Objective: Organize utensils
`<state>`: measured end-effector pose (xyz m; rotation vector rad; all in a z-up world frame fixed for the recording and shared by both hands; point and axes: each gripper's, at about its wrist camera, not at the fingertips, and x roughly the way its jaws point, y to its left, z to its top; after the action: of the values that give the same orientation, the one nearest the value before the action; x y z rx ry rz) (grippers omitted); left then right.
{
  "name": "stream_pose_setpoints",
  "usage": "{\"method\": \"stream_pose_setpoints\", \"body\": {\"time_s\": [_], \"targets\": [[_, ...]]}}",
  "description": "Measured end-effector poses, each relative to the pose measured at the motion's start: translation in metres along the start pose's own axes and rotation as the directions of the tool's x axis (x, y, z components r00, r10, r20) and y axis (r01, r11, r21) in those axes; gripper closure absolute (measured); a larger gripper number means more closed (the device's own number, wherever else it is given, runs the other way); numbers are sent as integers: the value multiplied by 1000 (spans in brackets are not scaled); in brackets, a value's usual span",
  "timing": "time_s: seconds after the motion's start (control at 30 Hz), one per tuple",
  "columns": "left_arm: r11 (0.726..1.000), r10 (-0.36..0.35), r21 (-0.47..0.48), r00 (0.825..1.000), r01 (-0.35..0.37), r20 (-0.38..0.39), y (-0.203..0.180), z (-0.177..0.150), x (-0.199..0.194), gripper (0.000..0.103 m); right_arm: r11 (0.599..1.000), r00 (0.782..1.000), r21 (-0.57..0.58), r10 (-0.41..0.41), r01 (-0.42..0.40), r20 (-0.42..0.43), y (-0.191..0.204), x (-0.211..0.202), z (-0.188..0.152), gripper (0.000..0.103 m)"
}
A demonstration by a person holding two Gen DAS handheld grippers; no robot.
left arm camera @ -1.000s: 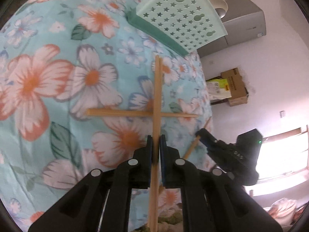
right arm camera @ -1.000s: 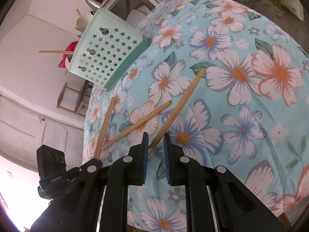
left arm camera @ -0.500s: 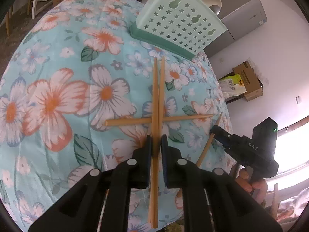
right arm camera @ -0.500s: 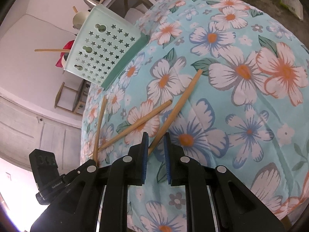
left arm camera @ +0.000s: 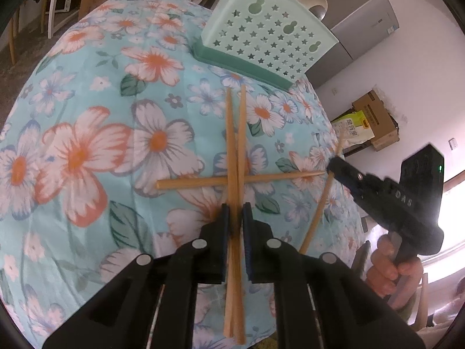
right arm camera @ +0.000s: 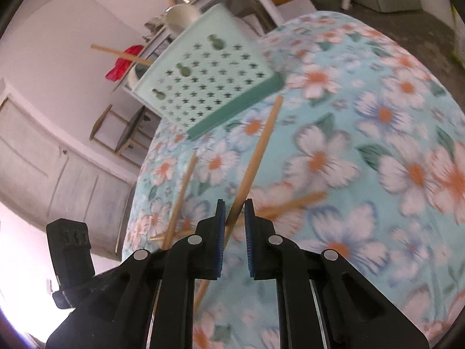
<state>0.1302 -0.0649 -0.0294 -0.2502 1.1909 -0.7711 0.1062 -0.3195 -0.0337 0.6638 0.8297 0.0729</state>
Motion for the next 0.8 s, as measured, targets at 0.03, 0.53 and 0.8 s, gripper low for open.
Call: {"method": "stream_pose_setpoints", "body": {"time_s": [0.03,0.53,0.8], "targets": [[1000,0,-4,1000,0,-1,-1,-1,2,96,1000,1000,-8,4,-4,-5,2,5,1,93],[987,-88,-127,994,96,65,11,-5,0,97,999,995,-32,17,-20,-102,1,30,-9,98],[978,-125,-155,988,139,95,22,-8,-6,96,999,995,-31,10,-14,-103,-5,14,-13,98]]}}
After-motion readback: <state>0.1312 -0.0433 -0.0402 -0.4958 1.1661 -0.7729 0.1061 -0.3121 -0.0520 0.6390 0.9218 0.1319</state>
